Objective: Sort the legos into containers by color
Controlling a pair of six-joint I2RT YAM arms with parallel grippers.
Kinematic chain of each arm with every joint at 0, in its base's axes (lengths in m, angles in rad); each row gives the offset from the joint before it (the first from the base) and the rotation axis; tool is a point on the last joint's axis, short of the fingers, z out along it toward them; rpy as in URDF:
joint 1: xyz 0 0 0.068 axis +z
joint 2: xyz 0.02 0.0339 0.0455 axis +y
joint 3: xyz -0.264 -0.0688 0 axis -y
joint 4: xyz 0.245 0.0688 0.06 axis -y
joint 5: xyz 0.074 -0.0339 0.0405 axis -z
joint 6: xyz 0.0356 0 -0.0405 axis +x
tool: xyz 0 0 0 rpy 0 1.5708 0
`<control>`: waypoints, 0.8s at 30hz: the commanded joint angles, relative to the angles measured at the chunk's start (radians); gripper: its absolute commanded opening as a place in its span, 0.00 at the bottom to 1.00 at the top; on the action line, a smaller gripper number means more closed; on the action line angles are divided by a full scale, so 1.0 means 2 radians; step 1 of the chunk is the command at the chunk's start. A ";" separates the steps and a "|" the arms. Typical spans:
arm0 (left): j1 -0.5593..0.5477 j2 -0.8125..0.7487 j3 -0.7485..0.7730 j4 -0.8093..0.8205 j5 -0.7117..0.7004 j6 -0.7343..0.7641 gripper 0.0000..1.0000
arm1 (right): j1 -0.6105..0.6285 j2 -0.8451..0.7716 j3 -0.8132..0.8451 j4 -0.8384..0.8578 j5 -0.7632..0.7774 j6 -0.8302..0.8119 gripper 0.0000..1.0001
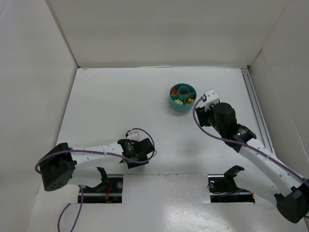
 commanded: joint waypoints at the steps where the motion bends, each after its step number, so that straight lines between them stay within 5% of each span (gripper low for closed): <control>1: -0.008 0.022 0.009 -0.011 -0.018 -0.002 0.42 | 0.004 -0.012 -0.008 -0.012 0.022 0.013 0.66; 11: -0.025 0.051 0.036 -0.016 -0.028 -0.002 0.08 | 0.004 -0.026 -0.013 -0.022 0.036 0.018 0.66; 18: -0.025 0.062 0.081 -0.016 -0.068 0.021 0.04 | 0.004 -0.036 -0.013 -0.026 0.042 0.018 0.66; 24: 0.005 0.101 0.213 -0.019 -0.155 0.110 0.04 | -0.006 -0.079 -0.034 -0.031 0.076 0.031 0.67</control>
